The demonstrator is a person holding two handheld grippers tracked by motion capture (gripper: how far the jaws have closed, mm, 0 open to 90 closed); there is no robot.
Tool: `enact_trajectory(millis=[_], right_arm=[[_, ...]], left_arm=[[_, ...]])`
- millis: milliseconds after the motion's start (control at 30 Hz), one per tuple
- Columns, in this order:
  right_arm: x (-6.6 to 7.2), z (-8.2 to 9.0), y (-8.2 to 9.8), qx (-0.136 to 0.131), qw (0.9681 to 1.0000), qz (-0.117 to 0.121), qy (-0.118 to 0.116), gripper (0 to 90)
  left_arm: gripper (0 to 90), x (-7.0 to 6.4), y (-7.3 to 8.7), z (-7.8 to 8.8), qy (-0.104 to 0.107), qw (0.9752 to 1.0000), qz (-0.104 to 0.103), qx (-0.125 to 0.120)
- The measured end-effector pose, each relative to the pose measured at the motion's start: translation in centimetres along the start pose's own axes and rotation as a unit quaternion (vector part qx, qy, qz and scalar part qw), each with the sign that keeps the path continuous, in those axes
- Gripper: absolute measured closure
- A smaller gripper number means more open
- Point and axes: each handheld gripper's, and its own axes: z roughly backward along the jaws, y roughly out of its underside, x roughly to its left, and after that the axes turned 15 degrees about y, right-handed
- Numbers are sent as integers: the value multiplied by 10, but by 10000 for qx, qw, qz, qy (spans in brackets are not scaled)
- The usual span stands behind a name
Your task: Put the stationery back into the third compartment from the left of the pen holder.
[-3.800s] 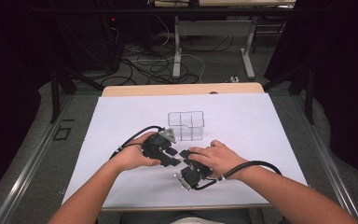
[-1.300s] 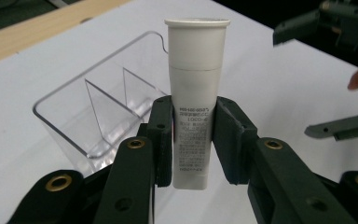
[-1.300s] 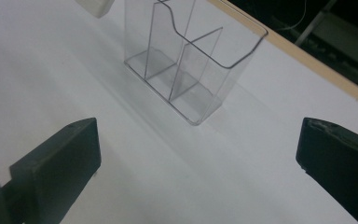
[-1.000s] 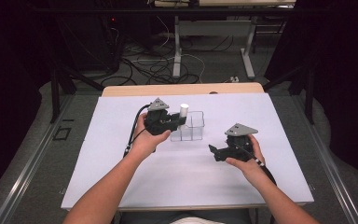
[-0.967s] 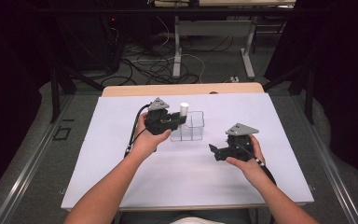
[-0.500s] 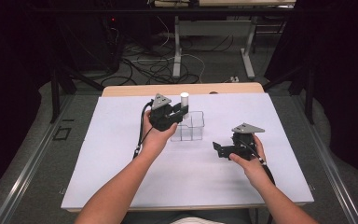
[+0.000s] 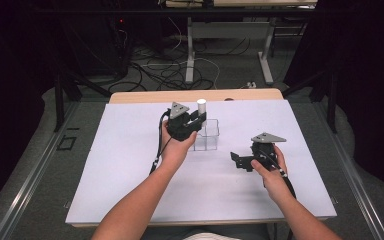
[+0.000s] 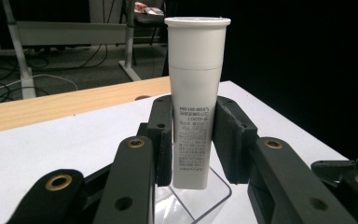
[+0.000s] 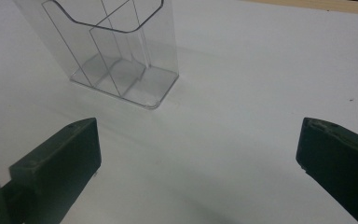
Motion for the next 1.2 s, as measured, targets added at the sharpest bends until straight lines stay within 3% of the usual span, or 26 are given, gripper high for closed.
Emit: enact_trajectory(millis=[400, 733, 1200], right_arm=[[-4, -3, 2, 82, 9998, -178, -1, 0], [-2, -5, 4, 163, 9997, -102, -120, 0], [1, -6, 6, 219, 9995, -14, -227, 0]], left_arm=[[700, -3, 15, -19, -16, 9996, 74, 281], [700, -2, 26, -34, -45, 9991, 138, 404], [700, 2, 31, -42, -176, 9985, 182, 495]])
